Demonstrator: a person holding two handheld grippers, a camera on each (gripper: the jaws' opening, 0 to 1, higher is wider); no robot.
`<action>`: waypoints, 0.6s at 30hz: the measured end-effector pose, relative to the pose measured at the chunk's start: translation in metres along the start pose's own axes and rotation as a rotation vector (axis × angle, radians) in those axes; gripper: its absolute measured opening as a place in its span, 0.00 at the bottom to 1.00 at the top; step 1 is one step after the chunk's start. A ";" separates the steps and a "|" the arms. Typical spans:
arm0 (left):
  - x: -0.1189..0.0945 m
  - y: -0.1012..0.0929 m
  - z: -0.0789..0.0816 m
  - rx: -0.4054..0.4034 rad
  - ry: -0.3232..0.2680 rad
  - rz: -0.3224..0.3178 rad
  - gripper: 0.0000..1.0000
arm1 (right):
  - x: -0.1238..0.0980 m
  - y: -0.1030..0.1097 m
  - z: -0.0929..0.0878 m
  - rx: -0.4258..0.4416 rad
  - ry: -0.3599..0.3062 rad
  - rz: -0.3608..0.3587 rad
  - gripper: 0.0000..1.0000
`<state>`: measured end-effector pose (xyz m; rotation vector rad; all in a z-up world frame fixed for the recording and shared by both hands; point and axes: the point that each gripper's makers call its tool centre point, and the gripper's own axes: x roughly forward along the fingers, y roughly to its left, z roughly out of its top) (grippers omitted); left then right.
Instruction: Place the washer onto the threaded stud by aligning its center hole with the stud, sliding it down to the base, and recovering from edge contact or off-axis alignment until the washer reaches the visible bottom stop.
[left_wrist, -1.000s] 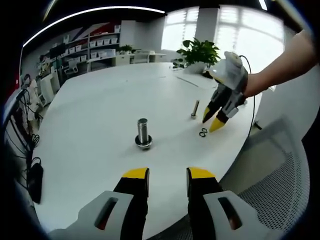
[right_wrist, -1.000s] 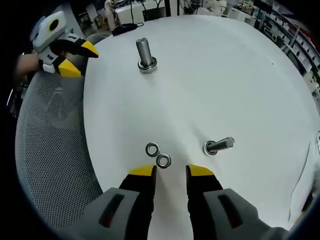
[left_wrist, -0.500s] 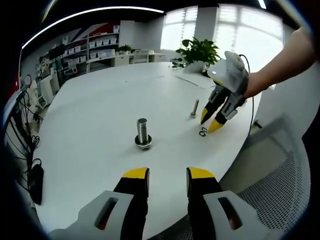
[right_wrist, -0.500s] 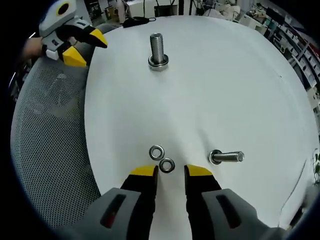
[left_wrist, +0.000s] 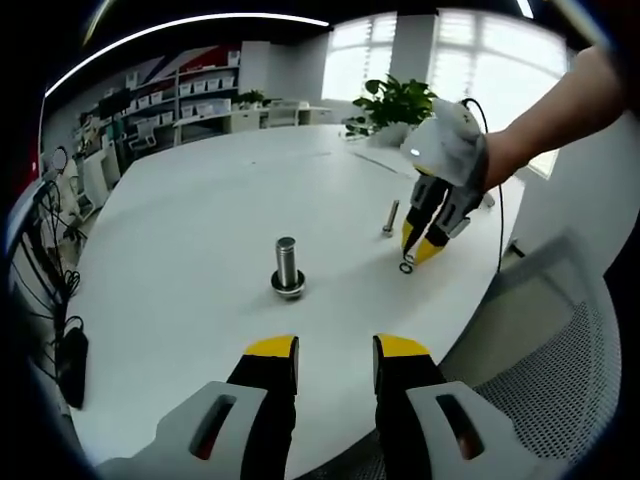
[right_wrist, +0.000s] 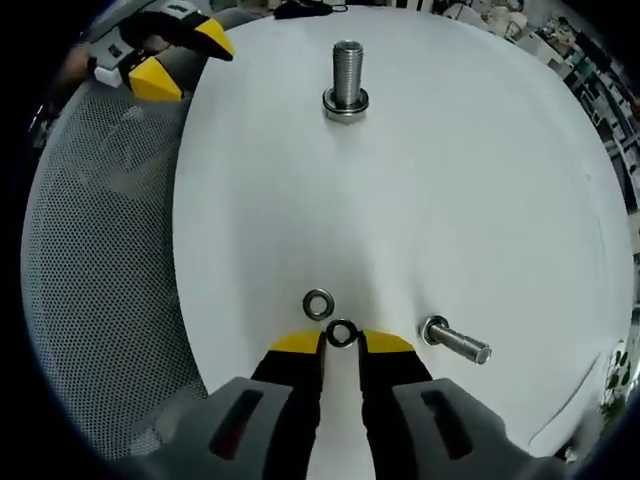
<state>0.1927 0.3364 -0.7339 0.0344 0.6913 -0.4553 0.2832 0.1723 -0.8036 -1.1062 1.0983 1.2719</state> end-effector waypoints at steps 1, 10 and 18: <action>0.000 0.000 0.000 0.000 0.001 -0.001 0.28 | 0.002 -0.001 0.002 0.005 -0.007 0.009 0.14; 0.001 -0.001 -0.001 0.003 0.007 -0.007 0.28 | 0.002 0.001 0.004 0.006 0.071 -0.006 0.14; 0.001 -0.001 -0.001 0.002 0.008 -0.010 0.28 | 0.000 0.003 0.003 0.012 0.054 -0.043 0.14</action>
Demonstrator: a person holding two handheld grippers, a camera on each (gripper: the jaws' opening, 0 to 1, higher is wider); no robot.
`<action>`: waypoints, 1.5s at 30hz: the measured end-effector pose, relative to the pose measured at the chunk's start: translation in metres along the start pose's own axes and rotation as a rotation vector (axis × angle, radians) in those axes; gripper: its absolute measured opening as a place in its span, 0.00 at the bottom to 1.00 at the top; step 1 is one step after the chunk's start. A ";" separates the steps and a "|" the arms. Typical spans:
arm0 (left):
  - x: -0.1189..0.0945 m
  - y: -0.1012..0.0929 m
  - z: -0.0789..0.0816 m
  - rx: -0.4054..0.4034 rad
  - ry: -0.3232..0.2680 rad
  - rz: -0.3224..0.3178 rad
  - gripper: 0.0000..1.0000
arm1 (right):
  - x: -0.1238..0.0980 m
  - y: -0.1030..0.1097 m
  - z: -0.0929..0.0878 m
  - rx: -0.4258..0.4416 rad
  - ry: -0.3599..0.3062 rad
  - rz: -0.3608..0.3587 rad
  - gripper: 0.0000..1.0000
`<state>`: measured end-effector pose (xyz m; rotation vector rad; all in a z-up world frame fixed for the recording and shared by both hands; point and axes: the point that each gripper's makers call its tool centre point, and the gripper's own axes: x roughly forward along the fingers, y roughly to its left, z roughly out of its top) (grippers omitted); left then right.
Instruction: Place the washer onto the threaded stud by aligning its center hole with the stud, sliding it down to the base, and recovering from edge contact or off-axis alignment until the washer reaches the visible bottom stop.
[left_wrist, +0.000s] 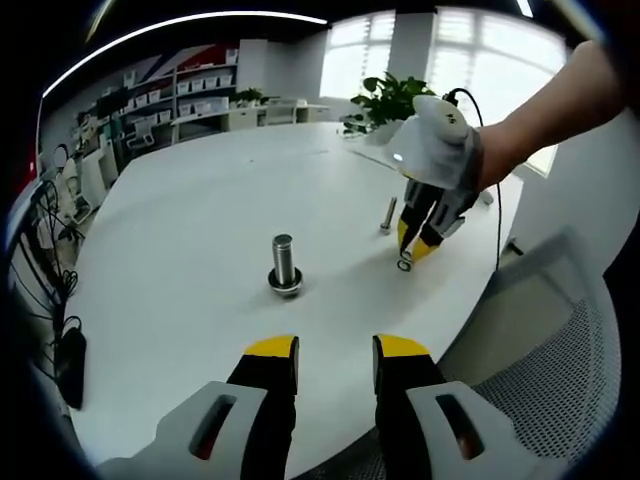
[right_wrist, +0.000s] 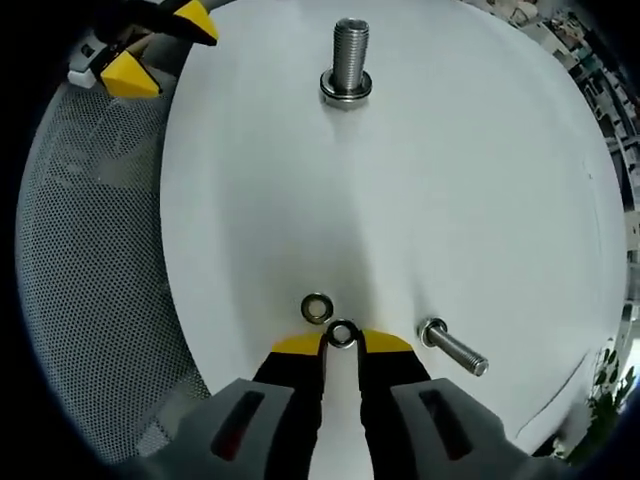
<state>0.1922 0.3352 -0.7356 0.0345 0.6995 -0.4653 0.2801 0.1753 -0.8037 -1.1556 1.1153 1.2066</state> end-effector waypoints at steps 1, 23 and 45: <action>0.000 0.000 0.000 -0.001 0.000 0.002 0.28 | 0.000 0.000 0.000 0.001 -0.005 -0.002 0.14; -0.001 0.000 0.000 -0.001 -0.001 0.006 0.28 | -0.008 -0.002 -0.002 0.168 -0.218 0.022 0.13; -0.001 0.000 0.000 -0.004 -0.001 0.002 0.28 | -0.044 -0.033 -0.006 0.264 -0.308 -0.003 0.14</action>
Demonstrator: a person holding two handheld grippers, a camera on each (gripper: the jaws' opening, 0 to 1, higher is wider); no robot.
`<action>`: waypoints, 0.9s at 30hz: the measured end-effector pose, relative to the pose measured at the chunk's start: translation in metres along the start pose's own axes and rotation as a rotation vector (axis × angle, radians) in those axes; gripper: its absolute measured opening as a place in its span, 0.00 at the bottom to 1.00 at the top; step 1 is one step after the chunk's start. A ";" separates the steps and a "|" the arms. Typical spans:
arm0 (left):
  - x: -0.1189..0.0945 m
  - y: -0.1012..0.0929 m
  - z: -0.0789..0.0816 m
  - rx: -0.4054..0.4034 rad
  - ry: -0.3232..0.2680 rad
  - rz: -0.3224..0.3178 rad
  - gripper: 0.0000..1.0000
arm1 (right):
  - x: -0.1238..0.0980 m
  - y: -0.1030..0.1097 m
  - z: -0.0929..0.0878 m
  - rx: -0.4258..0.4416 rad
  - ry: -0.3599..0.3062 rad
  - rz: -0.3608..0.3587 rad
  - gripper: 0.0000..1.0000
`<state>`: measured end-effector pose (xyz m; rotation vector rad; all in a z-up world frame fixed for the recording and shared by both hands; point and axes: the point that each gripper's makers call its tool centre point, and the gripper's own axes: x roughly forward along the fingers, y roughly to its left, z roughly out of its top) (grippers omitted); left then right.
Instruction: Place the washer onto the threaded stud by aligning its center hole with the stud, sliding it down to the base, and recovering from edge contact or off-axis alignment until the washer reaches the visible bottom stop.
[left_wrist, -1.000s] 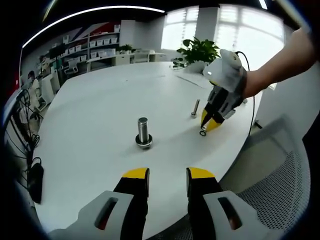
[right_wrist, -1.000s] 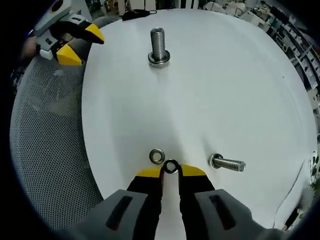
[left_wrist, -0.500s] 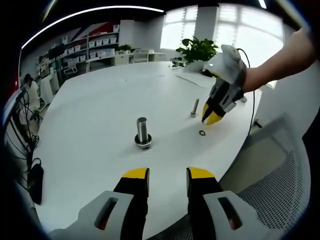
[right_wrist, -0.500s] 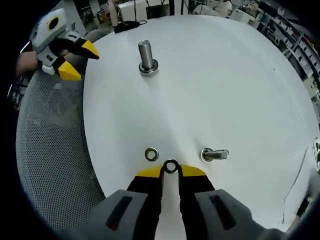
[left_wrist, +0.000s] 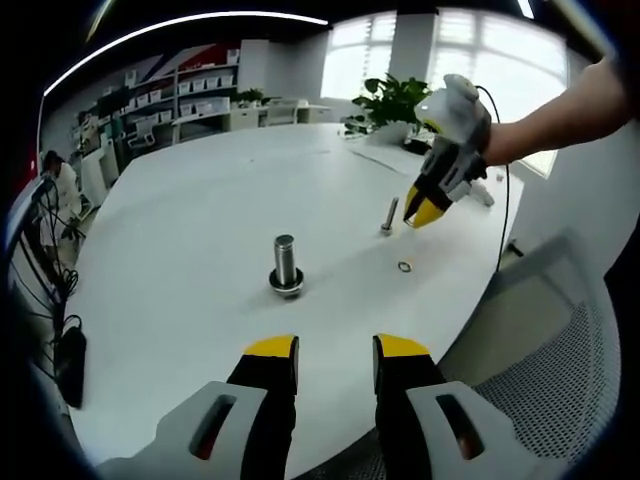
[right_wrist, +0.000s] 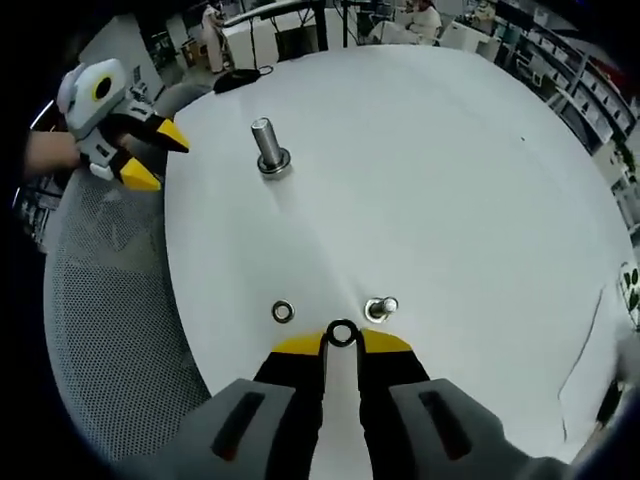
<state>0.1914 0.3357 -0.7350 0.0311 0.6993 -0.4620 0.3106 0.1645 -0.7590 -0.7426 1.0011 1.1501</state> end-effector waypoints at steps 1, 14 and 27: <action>0.000 0.000 0.000 0.000 0.001 0.000 0.28 | -0.001 -0.002 0.001 -0.009 0.000 -0.005 0.14; 0.000 0.000 0.002 -0.003 -0.007 0.003 0.28 | -0.017 -0.014 0.007 -0.012 -0.008 -0.038 0.14; 0.000 0.000 0.001 0.004 -0.006 0.000 0.28 | -0.017 -0.019 0.024 -0.051 -0.036 -0.072 0.14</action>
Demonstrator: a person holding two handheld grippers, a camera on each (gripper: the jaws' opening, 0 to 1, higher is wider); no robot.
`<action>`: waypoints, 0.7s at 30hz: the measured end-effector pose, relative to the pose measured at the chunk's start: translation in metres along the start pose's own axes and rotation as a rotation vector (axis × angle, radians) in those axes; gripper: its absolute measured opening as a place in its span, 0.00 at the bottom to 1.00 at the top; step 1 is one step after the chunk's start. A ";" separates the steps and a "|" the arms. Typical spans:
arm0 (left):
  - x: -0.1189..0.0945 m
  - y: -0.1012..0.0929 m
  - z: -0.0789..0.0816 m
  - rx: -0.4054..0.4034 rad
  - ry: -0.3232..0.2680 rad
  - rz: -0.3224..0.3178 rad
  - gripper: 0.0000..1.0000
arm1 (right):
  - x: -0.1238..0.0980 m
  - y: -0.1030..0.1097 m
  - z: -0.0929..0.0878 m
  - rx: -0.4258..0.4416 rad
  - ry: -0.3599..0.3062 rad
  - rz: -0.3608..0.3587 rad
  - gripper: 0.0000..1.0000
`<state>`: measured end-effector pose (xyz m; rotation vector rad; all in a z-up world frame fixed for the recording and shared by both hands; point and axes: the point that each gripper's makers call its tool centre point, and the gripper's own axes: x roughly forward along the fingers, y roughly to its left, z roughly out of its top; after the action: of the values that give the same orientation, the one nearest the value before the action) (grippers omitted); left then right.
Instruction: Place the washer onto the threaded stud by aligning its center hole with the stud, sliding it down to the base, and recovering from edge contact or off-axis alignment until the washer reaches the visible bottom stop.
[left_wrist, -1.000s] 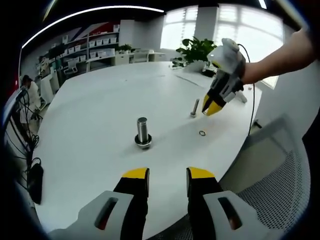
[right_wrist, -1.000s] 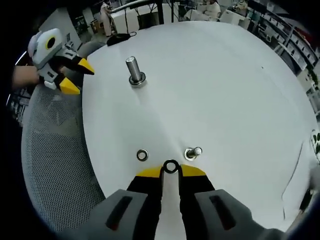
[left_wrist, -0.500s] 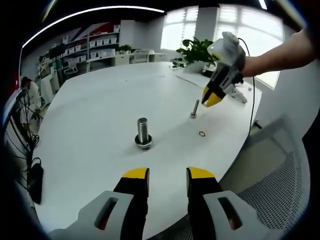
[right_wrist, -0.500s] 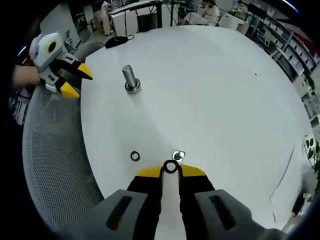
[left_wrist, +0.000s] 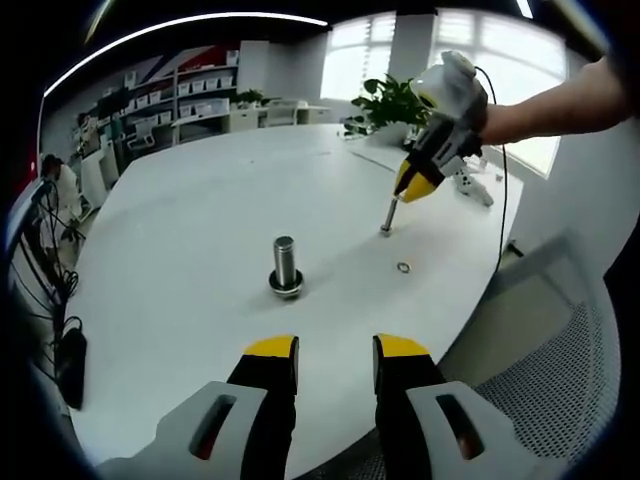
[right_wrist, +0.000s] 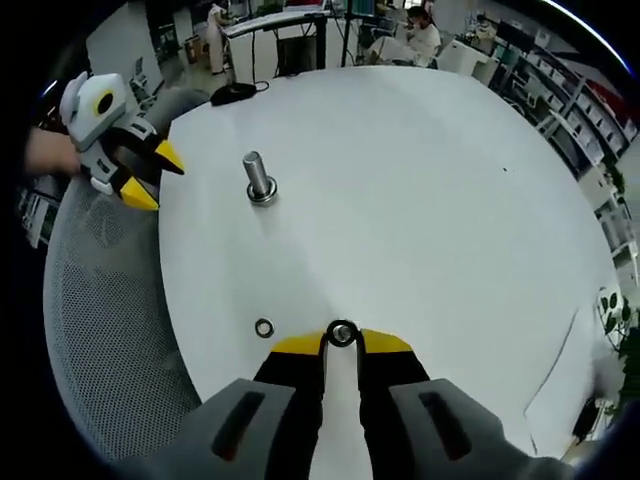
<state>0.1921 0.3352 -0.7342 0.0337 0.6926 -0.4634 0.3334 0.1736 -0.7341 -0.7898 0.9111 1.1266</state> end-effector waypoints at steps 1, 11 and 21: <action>0.000 0.000 -0.001 -0.002 0.003 0.000 0.28 | 0.001 -0.001 -0.001 -0.006 0.006 -0.006 0.14; 0.000 -0.001 0.000 0.001 0.005 -0.003 0.28 | 0.006 -0.006 -0.004 -0.009 0.024 -0.006 0.13; 0.001 0.000 -0.001 0.000 0.008 -0.002 0.28 | 0.016 -0.008 -0.008 -0.019 0.050 0.005 0.13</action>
<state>0.1917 0.3353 -0.7356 0.0354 0.7002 -0.4651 0.3420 0.1714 -0.7513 -0.8347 0.9452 1.1258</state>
